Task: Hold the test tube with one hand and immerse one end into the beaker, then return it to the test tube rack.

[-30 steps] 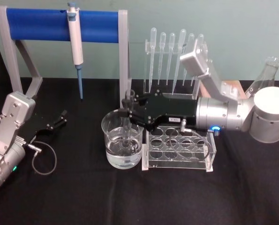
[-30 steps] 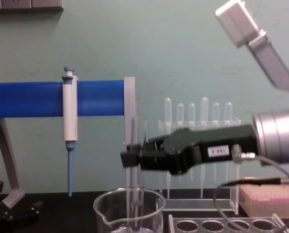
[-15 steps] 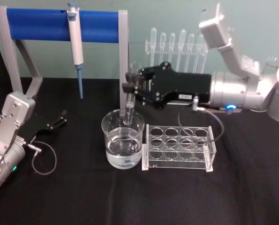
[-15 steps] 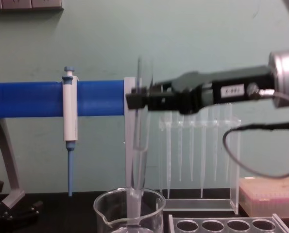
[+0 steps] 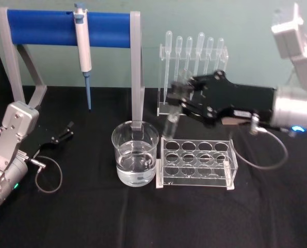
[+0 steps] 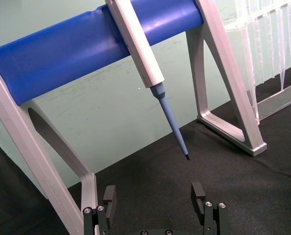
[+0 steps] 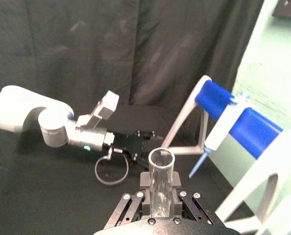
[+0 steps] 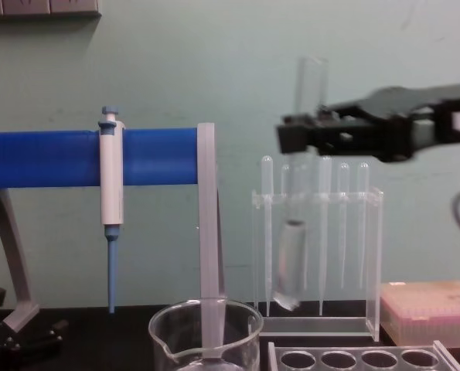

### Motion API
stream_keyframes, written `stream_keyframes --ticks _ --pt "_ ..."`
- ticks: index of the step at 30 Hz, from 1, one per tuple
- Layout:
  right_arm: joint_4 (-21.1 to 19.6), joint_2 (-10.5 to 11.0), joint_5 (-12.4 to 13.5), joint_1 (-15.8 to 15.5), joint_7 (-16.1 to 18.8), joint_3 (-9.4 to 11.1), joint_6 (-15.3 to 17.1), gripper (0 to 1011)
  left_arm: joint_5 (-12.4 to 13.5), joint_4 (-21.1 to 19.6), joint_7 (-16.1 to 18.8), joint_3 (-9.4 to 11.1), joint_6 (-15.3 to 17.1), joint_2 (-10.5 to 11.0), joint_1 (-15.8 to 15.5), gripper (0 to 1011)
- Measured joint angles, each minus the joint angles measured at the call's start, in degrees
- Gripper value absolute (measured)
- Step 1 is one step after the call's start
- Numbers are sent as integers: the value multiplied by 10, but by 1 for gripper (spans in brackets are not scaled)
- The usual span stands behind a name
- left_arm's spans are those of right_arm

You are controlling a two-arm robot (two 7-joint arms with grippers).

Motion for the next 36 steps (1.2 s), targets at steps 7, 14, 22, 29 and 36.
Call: stream_keyframes --ticks 7,14,22,29,36 --pt "-26 50 12 -66 -14 25 -20 238 0 0 0 0 0 0 0 1000" --pt "-12 59 12 -105 -16 37 -41 238 0 0 0 0 0 0 0 1000" --pt "8 50 3 -116 -16 47 -52 237 0 0 0 0 0 0 0 1000" --pt "19 40 -7 -111 -14 51 -54 237 0 0 0 0 0 0 0 1000" --pt "33 27 -15 -104 -10 50 -54 238 0 0 0 0 0 0 0 1000"
